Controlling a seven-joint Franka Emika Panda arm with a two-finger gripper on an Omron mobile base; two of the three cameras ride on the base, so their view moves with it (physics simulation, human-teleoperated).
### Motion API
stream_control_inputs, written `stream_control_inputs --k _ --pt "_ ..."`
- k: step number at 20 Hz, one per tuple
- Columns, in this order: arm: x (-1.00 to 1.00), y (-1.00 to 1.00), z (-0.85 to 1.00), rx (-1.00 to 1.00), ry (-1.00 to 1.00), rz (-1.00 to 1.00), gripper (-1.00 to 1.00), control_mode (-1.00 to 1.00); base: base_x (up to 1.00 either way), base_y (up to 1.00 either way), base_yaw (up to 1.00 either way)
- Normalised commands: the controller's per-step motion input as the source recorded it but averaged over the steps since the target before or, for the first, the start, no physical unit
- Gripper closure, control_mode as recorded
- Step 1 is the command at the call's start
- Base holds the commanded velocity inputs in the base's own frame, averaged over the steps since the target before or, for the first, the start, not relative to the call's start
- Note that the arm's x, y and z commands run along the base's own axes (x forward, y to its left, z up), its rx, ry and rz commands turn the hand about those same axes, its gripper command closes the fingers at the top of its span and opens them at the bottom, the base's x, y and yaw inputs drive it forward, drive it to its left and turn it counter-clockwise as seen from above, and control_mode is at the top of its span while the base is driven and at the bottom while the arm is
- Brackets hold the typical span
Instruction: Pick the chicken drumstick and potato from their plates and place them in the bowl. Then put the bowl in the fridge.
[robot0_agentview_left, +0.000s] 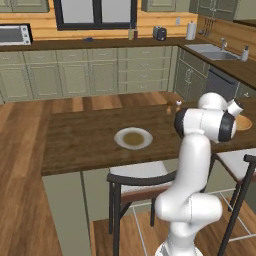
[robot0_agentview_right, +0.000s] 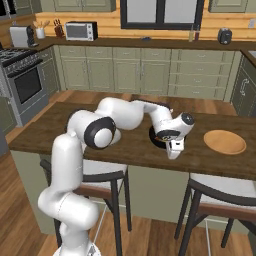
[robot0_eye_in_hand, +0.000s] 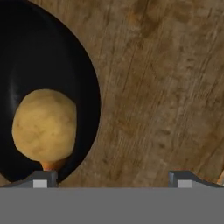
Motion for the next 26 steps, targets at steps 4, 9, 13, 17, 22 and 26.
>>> stream_control_inputs --k 4,9,13,17,22,26 --pt "0.43 0.00 -0.19 0.00 0.00 0.00 -1.00 -1.00 0.00 0.00 0.00" --pt "0.46 0.00 -0.22 0.00 0.00 0.00 -1.00 -1.00 0.00 0.00 0.00" --pt "0.40 0.00 -0.33 0.00 0.01 0.00 -1.00 -1.00 0.00 0.00 0.00" --pt "-0.21 0.00 -0.49 0.00 0.00 -0.01 -1.00 -1.00 0.00 0.00 0.00" --pt "-0.23 0.01 -0.49 0.00 0.00 -0.01 -1.00 -1.00 0.00 0.00 0.00" --pt "-0.26 0.05 -0.10 0.00 -0.07 -0.01 -1.00 -1.00 0.00 0.00 0.00"
